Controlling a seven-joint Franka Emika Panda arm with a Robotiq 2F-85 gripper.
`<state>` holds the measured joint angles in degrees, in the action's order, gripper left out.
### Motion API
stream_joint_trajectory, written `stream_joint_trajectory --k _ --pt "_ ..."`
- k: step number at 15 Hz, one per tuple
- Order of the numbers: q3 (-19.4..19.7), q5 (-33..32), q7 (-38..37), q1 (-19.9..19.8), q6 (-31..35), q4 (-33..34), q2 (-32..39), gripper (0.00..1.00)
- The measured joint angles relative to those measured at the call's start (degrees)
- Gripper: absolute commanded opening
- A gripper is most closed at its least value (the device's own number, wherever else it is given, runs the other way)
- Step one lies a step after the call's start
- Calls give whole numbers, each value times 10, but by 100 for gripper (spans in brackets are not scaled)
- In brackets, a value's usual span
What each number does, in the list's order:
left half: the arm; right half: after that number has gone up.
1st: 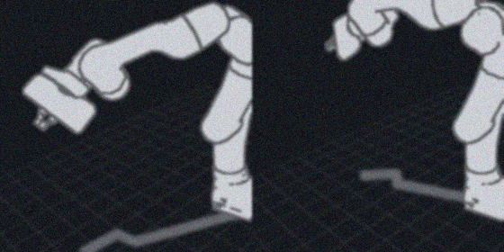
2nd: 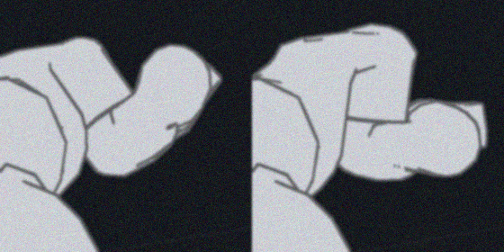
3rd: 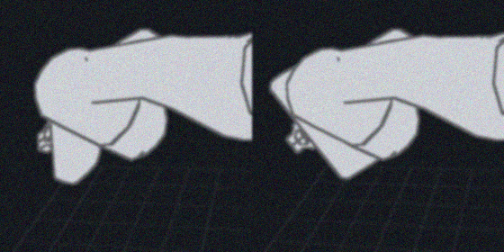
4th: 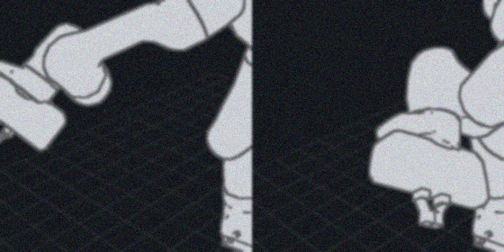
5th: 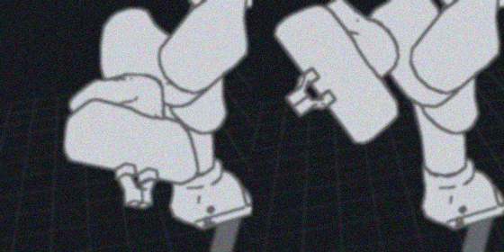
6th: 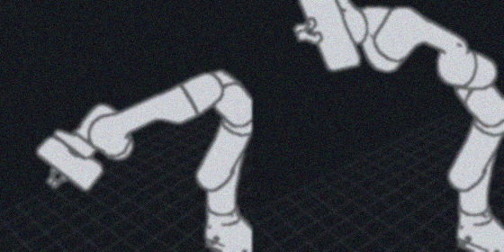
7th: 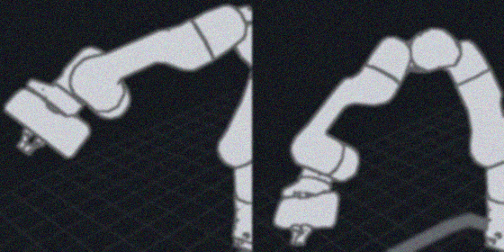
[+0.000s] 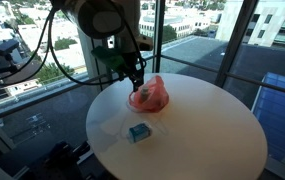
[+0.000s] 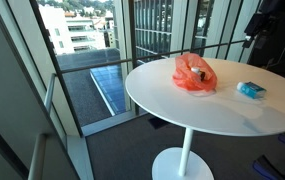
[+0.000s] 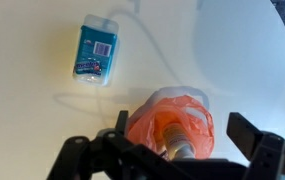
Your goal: Put the white bottle in the plastic bag, remove the blue container from the plastic bag and put it on the table
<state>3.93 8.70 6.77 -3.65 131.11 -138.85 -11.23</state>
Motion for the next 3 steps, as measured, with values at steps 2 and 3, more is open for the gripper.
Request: stream_joint_trajectory --k 2,3 --pt "1 -5 -14 -1 -28 16 -14 100" --pt "1 -7 -16 -1 -36 22 -19 100"
